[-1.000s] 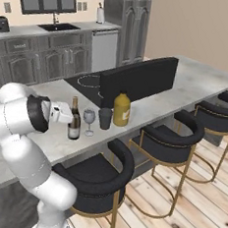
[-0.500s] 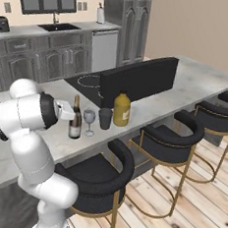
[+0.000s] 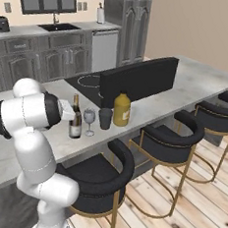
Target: There is a wine glass and glass cup on the dining counter. Place the wine bottle next to the wine glass and the juice bottle next to the glass cup.
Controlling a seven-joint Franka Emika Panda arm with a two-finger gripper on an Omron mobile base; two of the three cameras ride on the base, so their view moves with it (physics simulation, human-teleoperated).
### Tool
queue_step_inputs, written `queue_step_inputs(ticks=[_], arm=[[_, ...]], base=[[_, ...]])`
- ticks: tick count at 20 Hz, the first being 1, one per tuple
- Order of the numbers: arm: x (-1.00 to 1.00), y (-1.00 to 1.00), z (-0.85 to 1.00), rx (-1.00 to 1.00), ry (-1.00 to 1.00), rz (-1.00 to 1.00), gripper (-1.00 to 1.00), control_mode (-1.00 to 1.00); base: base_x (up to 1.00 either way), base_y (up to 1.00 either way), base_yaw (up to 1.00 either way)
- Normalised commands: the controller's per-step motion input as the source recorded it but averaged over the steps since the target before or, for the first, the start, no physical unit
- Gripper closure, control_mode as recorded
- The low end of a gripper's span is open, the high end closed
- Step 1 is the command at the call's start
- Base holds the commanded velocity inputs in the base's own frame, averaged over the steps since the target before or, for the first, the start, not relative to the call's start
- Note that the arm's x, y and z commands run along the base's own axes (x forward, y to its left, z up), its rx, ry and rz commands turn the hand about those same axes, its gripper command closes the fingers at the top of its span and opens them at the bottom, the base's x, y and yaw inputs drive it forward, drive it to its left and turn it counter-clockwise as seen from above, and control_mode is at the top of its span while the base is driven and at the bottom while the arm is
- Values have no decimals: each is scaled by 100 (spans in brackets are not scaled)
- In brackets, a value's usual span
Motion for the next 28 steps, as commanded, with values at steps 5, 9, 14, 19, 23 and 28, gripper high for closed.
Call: queue_step_inputs(ticks=[5, 9, 14, 19, 23, 28], arm=[[-1, -2, -24, 0, -11, 0, 100, -100], [-4, 0, -23, 0, -8, 0, 100, -100], [-15, -1, -17, 0, -7, 0, 100, -100], [-20, -2, -16, 0, -7, 0, 100, -100], [-21, -5, -14, 0, -7, 0, 100, -100], [-10, -8, -15, 0, -5, 0, 100, -100]], base=[[0, 0, 0], [0, 0, 0], [0, 0, 0], [0, 0, 0], [0, 0, 0], [0, 0, 0]])
